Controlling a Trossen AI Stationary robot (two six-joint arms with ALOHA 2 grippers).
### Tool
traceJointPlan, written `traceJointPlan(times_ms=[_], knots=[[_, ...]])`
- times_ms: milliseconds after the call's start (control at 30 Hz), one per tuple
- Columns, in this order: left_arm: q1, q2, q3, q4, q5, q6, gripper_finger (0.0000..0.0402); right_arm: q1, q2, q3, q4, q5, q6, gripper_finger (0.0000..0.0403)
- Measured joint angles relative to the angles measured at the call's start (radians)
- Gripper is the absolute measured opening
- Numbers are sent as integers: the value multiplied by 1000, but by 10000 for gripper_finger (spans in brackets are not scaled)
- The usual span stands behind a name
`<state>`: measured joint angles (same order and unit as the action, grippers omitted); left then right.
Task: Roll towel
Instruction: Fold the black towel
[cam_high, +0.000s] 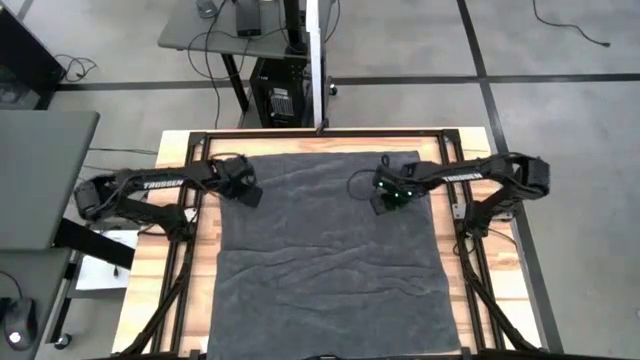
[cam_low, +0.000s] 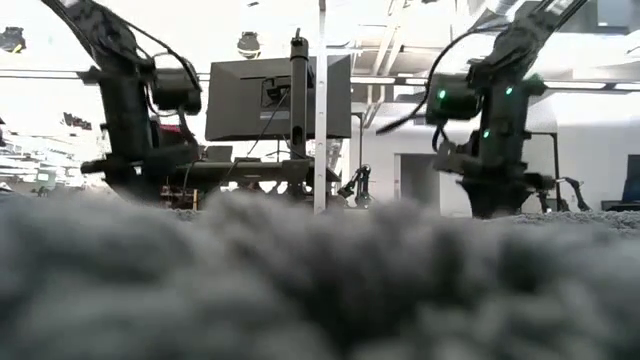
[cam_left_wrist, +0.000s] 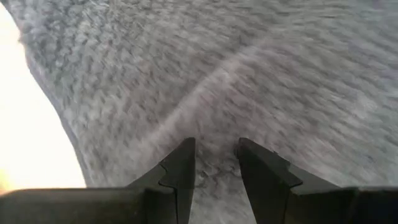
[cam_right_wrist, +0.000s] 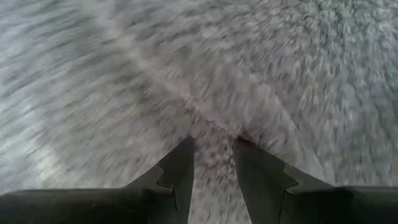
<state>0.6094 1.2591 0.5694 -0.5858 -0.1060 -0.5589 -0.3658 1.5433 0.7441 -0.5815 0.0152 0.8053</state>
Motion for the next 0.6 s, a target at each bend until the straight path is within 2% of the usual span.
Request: traceJointPlan(times_ms=[300,600], knots=[[162,183,12,219,26,201,106,-171,24,2,92,-5,-59,107],[320,207,131,204,20,364,106,-319,22,-3,219,-52,-104,107]])
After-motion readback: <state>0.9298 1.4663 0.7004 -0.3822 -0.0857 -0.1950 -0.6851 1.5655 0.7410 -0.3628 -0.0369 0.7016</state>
